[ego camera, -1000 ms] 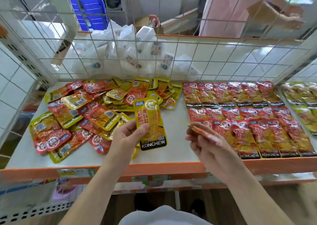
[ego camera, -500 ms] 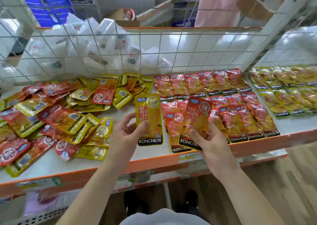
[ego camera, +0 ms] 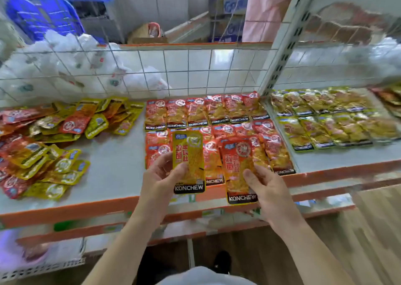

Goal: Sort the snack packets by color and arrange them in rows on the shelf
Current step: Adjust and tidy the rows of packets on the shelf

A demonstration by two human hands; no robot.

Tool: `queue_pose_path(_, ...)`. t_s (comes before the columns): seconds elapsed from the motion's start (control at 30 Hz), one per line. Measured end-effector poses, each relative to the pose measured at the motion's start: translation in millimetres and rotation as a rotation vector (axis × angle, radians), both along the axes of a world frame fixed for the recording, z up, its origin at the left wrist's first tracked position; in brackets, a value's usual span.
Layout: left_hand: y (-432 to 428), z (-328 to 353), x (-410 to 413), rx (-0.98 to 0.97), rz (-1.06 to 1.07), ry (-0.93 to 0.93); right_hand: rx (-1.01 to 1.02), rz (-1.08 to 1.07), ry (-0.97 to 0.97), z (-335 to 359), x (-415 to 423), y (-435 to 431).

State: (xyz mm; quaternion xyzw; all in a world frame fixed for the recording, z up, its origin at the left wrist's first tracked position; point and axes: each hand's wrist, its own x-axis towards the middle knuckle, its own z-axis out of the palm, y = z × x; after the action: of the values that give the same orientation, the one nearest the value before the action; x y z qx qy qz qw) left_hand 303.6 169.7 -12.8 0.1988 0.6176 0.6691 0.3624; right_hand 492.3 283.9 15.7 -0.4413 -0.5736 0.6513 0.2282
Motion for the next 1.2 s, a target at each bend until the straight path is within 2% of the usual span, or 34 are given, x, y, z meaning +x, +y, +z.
queue_pose_path(0.13,8,-3,32,-0.032,0.058,0.024,0.0,-0.041,-0.029,-4,25,19)
queue_pose_path(0.47,34,14,91,-0.076,0.152,0.11,-0.001,0.032,-0.033,-1,67,59)
queue_pose_path(0.87,77,20,91,-0.132,0.126,0.147,0.008,-0.065,-0.033,0,70,97)
queue_pose_path(1.1,115,21,76,-0.132,0.106,0.183,0.108,-0.097,-0.093,-1,45,143)
queue_pose_path(1.2,130,20,65,-0.133,0.099,0.22,0.201,-0.105,-0.18,-6,23,167)
